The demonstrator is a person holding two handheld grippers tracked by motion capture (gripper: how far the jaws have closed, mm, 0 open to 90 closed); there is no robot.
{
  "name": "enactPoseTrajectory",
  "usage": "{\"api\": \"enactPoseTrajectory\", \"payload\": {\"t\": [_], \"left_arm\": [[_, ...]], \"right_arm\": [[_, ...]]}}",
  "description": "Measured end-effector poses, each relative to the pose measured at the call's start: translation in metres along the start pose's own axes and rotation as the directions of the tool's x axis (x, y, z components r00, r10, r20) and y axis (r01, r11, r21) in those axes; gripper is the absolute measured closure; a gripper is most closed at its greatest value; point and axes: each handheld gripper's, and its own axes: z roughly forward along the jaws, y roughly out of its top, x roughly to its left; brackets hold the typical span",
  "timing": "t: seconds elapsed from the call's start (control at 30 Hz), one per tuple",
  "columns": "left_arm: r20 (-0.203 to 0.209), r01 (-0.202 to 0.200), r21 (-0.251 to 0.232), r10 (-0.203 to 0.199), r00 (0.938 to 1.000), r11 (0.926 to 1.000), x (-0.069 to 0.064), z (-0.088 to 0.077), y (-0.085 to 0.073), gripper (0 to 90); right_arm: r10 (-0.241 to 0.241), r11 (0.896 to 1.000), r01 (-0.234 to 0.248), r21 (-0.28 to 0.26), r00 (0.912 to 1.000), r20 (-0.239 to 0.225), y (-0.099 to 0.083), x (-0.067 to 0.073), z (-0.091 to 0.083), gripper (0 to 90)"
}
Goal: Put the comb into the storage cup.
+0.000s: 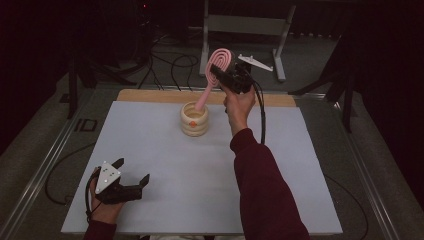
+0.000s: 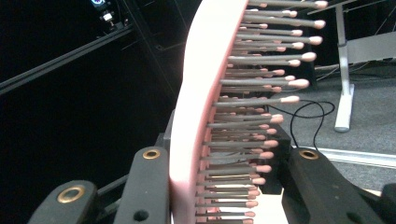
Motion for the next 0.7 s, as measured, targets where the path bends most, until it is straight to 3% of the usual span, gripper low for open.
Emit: {"api": "enactPoseTrajectory", "payload": {"t": [0.7], "left_arm": [[0.003, 0.003, -0.001, -0.003, 1.0, 1.0, -0.0012, 0.0, 0.0001, 0.0]], "right_arm": [[0.015, 0.999, -0.014, -0.031, 0.9996, 0.022, -0.0048, -0.0024, 0.007, 64.3]]}}
